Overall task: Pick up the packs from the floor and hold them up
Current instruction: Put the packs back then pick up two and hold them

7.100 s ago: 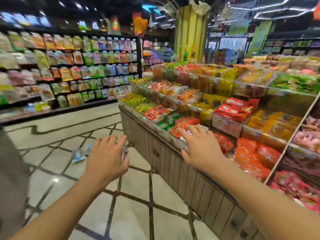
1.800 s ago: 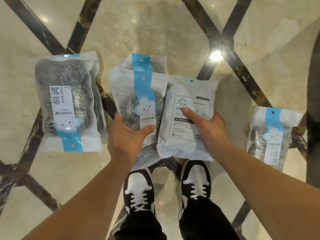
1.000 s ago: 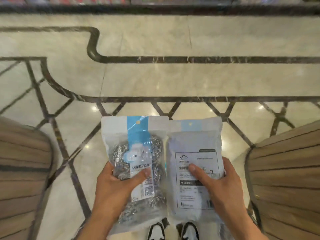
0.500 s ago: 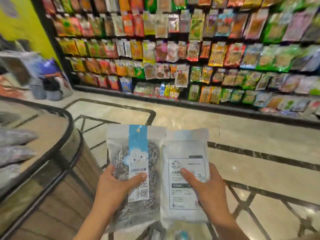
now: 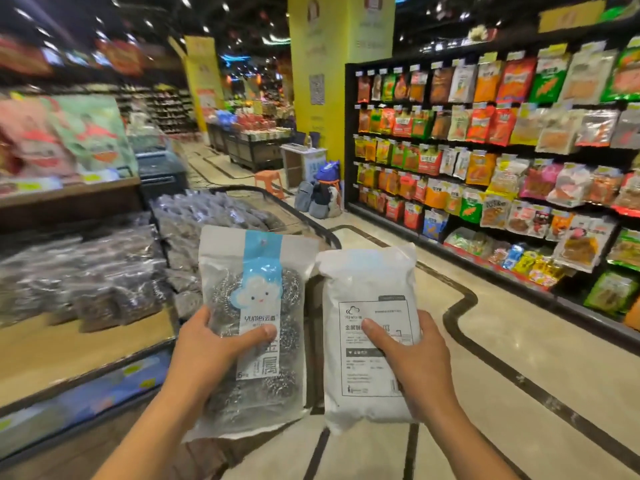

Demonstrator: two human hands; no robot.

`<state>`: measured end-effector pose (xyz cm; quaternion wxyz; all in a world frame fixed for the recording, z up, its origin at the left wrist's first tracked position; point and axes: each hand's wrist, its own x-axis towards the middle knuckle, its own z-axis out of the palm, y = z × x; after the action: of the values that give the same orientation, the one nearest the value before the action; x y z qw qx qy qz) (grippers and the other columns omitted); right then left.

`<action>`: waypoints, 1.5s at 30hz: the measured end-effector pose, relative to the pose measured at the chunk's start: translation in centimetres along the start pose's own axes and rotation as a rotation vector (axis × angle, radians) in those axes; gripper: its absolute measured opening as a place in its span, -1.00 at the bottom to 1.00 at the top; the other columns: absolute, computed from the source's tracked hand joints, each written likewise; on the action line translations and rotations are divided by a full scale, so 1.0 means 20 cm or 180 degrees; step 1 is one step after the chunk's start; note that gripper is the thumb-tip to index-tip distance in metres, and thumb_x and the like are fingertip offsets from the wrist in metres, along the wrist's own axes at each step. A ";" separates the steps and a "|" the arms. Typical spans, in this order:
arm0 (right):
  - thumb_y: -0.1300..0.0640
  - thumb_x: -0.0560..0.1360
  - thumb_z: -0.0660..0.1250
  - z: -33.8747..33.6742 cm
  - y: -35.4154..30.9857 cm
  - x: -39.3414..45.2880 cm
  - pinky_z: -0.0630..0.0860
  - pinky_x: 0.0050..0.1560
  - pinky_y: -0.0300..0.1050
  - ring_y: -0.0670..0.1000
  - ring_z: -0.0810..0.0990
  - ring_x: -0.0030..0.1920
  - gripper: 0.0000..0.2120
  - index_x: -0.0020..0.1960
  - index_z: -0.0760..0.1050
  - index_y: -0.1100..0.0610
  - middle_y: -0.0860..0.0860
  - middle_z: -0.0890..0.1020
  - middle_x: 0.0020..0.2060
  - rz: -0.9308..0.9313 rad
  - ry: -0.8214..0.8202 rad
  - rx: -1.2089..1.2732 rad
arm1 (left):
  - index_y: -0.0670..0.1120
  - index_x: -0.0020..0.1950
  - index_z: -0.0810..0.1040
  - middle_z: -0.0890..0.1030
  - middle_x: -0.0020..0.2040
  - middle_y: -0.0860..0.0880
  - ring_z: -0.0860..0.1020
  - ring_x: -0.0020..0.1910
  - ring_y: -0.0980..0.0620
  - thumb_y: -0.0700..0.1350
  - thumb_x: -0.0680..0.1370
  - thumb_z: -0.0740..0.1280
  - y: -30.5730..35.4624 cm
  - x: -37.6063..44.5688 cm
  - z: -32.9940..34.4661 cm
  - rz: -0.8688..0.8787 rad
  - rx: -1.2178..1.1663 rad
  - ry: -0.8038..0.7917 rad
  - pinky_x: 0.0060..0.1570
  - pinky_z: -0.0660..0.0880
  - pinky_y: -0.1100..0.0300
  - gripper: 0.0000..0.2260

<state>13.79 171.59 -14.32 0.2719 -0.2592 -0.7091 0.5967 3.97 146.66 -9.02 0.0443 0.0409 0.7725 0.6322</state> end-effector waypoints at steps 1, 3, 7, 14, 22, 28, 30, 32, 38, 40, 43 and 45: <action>-0.14 0.30 0.66 0.07 -0.03 -0.01 0.72 -0.12 -0.01 -0.13 0.74 -0.15 -0.56 0.06 0.54 -0.13 -0.13 0.74 -0.08 -0.0036 -0.0111 0.0017 | 0.06 0.35 0.53 0.71 0.19 0.00 0.70 0.11 -0.08 0.21 -0.02 0.75 0.00 -0.02 -0.09 -0.0003 -0.0051 0.0147 0.17 0.61 -0.16 -0.02; -0.12 0.30 0.67 0.23 -0.09 -0.05 0.72 -0.07 0.06 -0.08 0.75 -0.10 -0.56 0.07 0.55 -0.13 -0.11 0.74 -0.06 -0.0115 -0.0350 0.0087 | 0.07 0.35 0.54 0.71 0.21 0.00 0.70 0.14 -0.09 0.18 -0.01 0.76 0.02 -0.08 -0.28 0.0016 -0.0182 0.0420 0.19 0.61 -0.18 -0.04; -0.14 0.29 0.67 0.55 -0.22 -0.18 0.73 -0.05 0.07 -0.09 0.75 -0.10 -0.55 0.07 0.54 -0.14 -0.13 0.75 -0.08 -0.0277 -0.0809 0.0192 | 0.07 0.32 0.55 0.70 0.22 0.00 0.69 0.14 -0.09 0.01 0.16 0.73 0.02 -0.20 -0.63 -0.0015 -0.0184 0.0893 0.19 0.60 -0.16 -0.23; -0.15 0.31 0.64 1.09 -0.46 -0.57 0.71 -0.05 -0.04 -0.14 0.75 -0.04 -0.51 0.17 0.58 -0.11 -0.17 0.75 -0.02 -0.0512 -0.1547 0.0468 | 0.02 0.27 0.55 0.75 0.07 -0.02 0.76 -0.09 -0.04 -0.09 0.19 0.71 -0.03 -0.45 -1.28 -0.0053 -0.0428 0.1396 -0.14 0.68 0.03 -0.31; -0.15 0.31 0.64 1.71 -0.79 -1.16 0.68 0.03 0.01 -0.09 0.74 0.01 -0.48 0.18 0.58 -0.02 -0.11 0.75 0.01 -0.0824 -0.2077 0.0656 | -0.02 0.28 0.58 0.78 0.00 -0.02 0.77 -0.11 -0.05 -0.11 0.22 0.68 -0.09 -0.77 -2.09 0.0095 -0.0573 0.1726 -0.09 0.67 0.00 -0.35; -0.37 0.19 0.64 2.14 -0.93 -1.59 0.68 0.08 0.15 -0.04 0.74 0.04 -0.31 0.20 0.60 -0.07 -0.12 0.75 0.04 -0.0914 -0.2395 0.0705 | -0.02 0.24 0.61 0.78 0.00 -0.05 0.77 -0.09 -0.08 -0.20 0.30 0.67 -0.18 -0.98 -2.62 0.0227 -0.0593 0.2010 -0.07 0.69 -0.04 -0.45; -0.29 0.24 0.64 2.26 -0.96 -1.72 0.69 0.07 0.12 -0.08 0.74 0.01 -0.39 0.18 0.58 -0.08 -0.13 0.75 0.02 -0.0927 -0.2479 0.0704 | 0.01 0.24 0.60 0.77 0.02 -0.06 0.76 -0.07 -0.12 -0.19 0.28 0.68 -0.23 -1.04 -2.78 0.0215 -0.0643 0.2104 0.03 0.67 -0.14 -0.43; -0.22 0.27 0.65 2.38 -1.00 -1.85 0.70 0.05 0.10 -0.10 0.74 -0.02 -0.45 0.17 0.57 -0.07 -0.12 0.75 0.00 -0.0931 -0.2599 0.0712 | 0.03 0.24 0.59 0.77 0.03 -0.09 0.76 -0.04 -0.17 -0.18 0.26 0.69 -0.28 -1.09 -2.93 0.0173 -0.0755 0.2185 0.08 0.64 -0.21 -0.40; -0.20 0.30 0.64 2.77 -1.09 -2.13 0.70 0.04 0.06 -0.11 0.74 -0.02 -0.45 0.19 0.57 -0.08 -0.13 0.74 0.02 -0.1055 -0.2960 0.0719 | -0.03 0.24 0.61 0.78 -0.05 -0.01 0.77 -0.14 -0.03 -0.21 0.31 0.66 -0.37 -1.20 -3.28 0.0223 -0.0691 0.2676 -0.23 0.69 0.11 -0.47; -0.21 0.29 0.65 2.93 -1.13 -2.20 0.70 0.03 0.05 -0.10 0.74 -0.01 -0.46 0.19 0.57 -0.09 -0.13 0.74 0.02 -0.1114 -0.3052 0.0709 | -0.05 0.20 0.62 0.78 -0.10 0.02 0.76 -0.18 0.02 -0.22 0.31 0.66 -0.40 -1.21 -3.40 0.0223 -0.0684 0.2862 -0.33 0.65 0.24 -0.50; -0.25 0.25 0.65 3.18 -1.20 -2.30 0.70 -0.03 0.05 -0.06 0.74 -0.02 -0.44 0.15 0.59 -0.07 -0.11 0.74 0.02 -0.1165 -0.3202 0.0773 | -0.04 0.19 0.63 0.78 -0.10 0.02 0.76 -0.17 -0.02 -0.21 0.32 0.65 -0.43 -1.22 -3.60 0.0172 -0.0720 0.3086 -0.25 0.68 0.12 -0.52; -0.20 0.28 0.66 3.34 -1.25 -2.36 0.67 -0.08 -0.04 -0.06 0.73 -0.03 -0.51 0.09 0.56 -0.09 -0.11 0.72 0.00 -0.1186 -0.3284 0.0856 | -0.04 0.23 0.62 0.78 -0.06 -0.01 0.77 -0.14 -0.06 -0.17 0.31 0.66 -0.45 -1.21 -3.74 0.0156 -0.0716 0.3283 -0.13 0.68 0.02 -0.48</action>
<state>0.16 88.04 -2.63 0.0214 0.2326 -0.7017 0.6731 19.00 69.14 -2.72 -0.3523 -0.2623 0.6201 0.6500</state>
